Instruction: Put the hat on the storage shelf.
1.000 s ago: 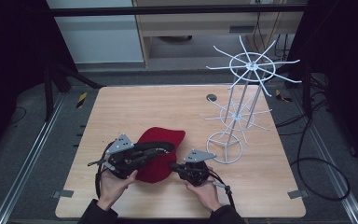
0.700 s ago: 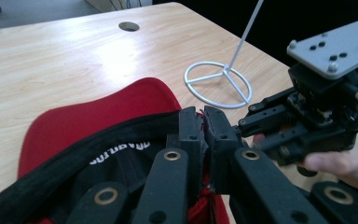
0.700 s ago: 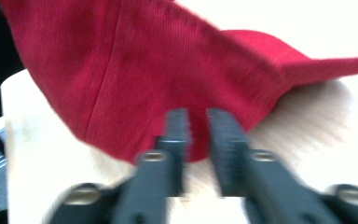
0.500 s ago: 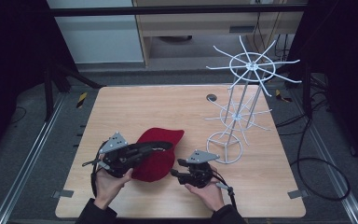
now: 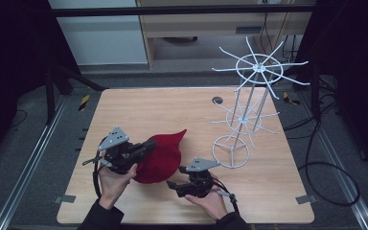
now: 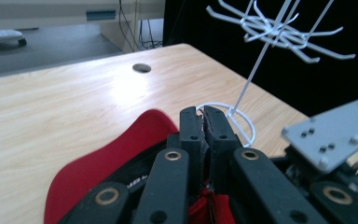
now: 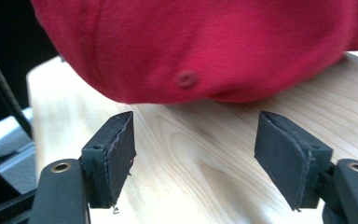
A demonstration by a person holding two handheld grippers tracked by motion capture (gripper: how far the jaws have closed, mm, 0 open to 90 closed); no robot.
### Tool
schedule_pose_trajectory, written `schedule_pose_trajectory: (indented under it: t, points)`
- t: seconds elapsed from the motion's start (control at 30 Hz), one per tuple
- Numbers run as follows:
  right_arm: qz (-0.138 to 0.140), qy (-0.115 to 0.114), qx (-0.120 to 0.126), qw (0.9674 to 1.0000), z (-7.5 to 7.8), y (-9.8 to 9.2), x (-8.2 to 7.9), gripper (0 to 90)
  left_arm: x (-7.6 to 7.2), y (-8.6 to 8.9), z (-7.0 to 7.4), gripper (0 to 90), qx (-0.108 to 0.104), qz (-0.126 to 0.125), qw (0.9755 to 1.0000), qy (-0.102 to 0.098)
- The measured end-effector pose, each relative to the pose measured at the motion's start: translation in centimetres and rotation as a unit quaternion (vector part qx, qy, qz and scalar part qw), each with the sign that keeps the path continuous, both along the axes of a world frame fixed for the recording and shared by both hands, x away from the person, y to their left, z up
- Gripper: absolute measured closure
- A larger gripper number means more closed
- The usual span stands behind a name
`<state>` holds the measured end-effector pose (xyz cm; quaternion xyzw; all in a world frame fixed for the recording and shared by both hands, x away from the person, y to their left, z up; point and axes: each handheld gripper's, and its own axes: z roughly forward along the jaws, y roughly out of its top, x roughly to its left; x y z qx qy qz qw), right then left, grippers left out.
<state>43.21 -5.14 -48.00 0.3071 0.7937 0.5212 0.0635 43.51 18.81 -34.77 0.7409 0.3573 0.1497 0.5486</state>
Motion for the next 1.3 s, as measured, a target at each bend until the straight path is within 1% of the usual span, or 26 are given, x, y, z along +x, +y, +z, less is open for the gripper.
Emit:
schedule_pose_trajectory:
  t: [0.13,0.17,0.2,0.27,0.3,0.33,0.43,0.47,0.5,0.53,0.57,0.63,0.67,0.7,0.73,0.77,0.8,0.83,0.87,0.93,0.97,1.1,1.17,1.23,1.27,1.3]
  points:
    - [0.009,0.011,0.036,0.9992,0.2,0.5,-0.1,29.4,-0.2,-1.4,0.5,87.3,0.005,-0.005,0.9999,-0.008]
    - [0.011,0.014,0.043,0.9989,0.3,0.6,-0.1,29.7,-0.2,-1.4,0.5,87.3,0.005,-0.005,0.9999,-0.008]
    - [0.013,0.02,0.054,0.9982,0.3,0.7,-0.1,30.7,-0.4,-2.0,0.4,87.4,0.006,-0.008,0.9999,-0.008]
    - [0.011,0.017,0.061,0.9979,0.4,0.7,-0.1,36.1,-0.5,-2.4,0.2,87.4,0.009,-0.013,0.9999,-0.005]
    - [0.009,0.017,0.065,0.9977,0.5,0.6,-0.1,40.0,-0.6,-2.5,0.0,87.4,0.013,-0.014,0.9998,-0.005]
    - [0.007,0.017,0.071,0.9973,0.5,0.5,0.0,47.6,-0.6,-2.5,-0.1,87.4,0.013,-0.015,0.9998,-0.001]
    - [0.002,0.007,0.082,0.9966,0.9,-0.2,-0.1,74.5,-0.6,-2.1,-0.6,87.5,0.008,-0.015,0.9998,0.009]
    - [0.003,0.007,0.085,0.9964,1.0,-0.4,-0.1,79.8,-0.6,-1.9,-0.7,87.5,0.007,-0.016,0.9998,0.012]
    - [0.003,0.007,0.085,0.9964,1.0,-0.4,-0.1,79.8,-0.6,-1.9,-0.7,87.5,0.007,-0.016,0.9998,0.012]
    - [-0.002,0.01,0.082,0.9966,1.2,-0.9,0.1,86.6,-0.4,-1.4,-1.0,87.4,0.008,-0.018,0.9996,0.021]
    - [-0.002,0.009,0.079,0.9968,1.2,-1.0,0.1,86.8,-0.4,-1.2,-1.1,87.3,0.011,-0.02,0.9994,0.028]
    - [-0.001,0.01,0.071,0.9974,1.3,-1.1,0.2,86.9,-0.3,-0.8,-1.3,86.9,0.019,-0.016,0.9993,0.028]
    - [-0.002,0.007,0.064,0.9979,1.5,-1.2,0.2,86.8,-0.3,-0.6,-1.4,84.4,0.021,-0.014,0.9993,0.027]
    - [-0.002,0.007,0.064,0.9979,1.5,-1.2,0.2,86.8,-0.3,-0.6,-1.4,77.6,0.021,-0.014,0.9993,0.027]
    - [-0.002,0.003,0.057,0.9984,1.7,-1.2,0.2,86.9,-0.3,0.0,-1.5,77.6,0.019,-0.015,0.9993,0.028]
    - [-0.002,0.003,0.057,0.9984,1.7,-1.2,0.2,86.9,-0.3,0.0,-1.5,67.6,0.019,-0.015,0.9993,0.028]
    - [-0.004,-0.001,0.05,0.9987,1.9,-1.3,0.2,86.9,-0.4,0.7,-1.6,67.6,0.018,-0.011,0.9995,0.022]
    - [-0.005,-0.003,0.042,0.9991,2.1,-1.3,0.3,87.0,-0.6,1.4,-1.6,61.5,0.016,-0.015,0.9995,0.022]
    - [-0.004,-0.003,0.038,0.9993,2.4,-1.4,0.4,87.2,-1.0,2.3,-1.7,52.5,0.01,-0.016,0.9997,0.017]
    - [-0.004,-0.003,0.036,0.9993,2.5,-1.3,0.4,87.2,-1.3,2.8,-1.7,45.3,0.01,-0.014,0.9997,0.015]
    - [-0.001,-0.006,0.029,0.9996,2.8,-1.2,0.4,87.2,-1.8,3.8,-2.0,42.2,0.01,-0.01,0.9998,0.01]
    - [0.001,-0.013,0.018,0.9998,3.3,-0.9,0.5,87.2,-2.6,5.3,-3.1,33.6,0.031,-0.002,0.9994,0.018]
    - [0.001,-0.015,0.015,0.9998,3.4,-0.8,0.5,87.1,-3.0,5.5,-3.8,30.2,0.039,-0.005,0.9989,0.025]
    - [0.001,-0.015,0.014,0.9998,3.4,-0.7,0.5,87.1,-3.1,5.5,-4.1,29.5,0.043,-0.006,0.9988,0.025]
    - [0.001,-0.015,0.012,0.9998,3.5,-0.5,0.6,87.1,-3.3,5.0,-4.5,27.3,0.055,-0.008,0.9982,0.023]
    - [0.002,-0.015,0.011,0.9998,3.5,-0.4,0.6,87.1,-3.2,4.7,-4.7,26.1,0.058,-0.009,0.998,0.024]
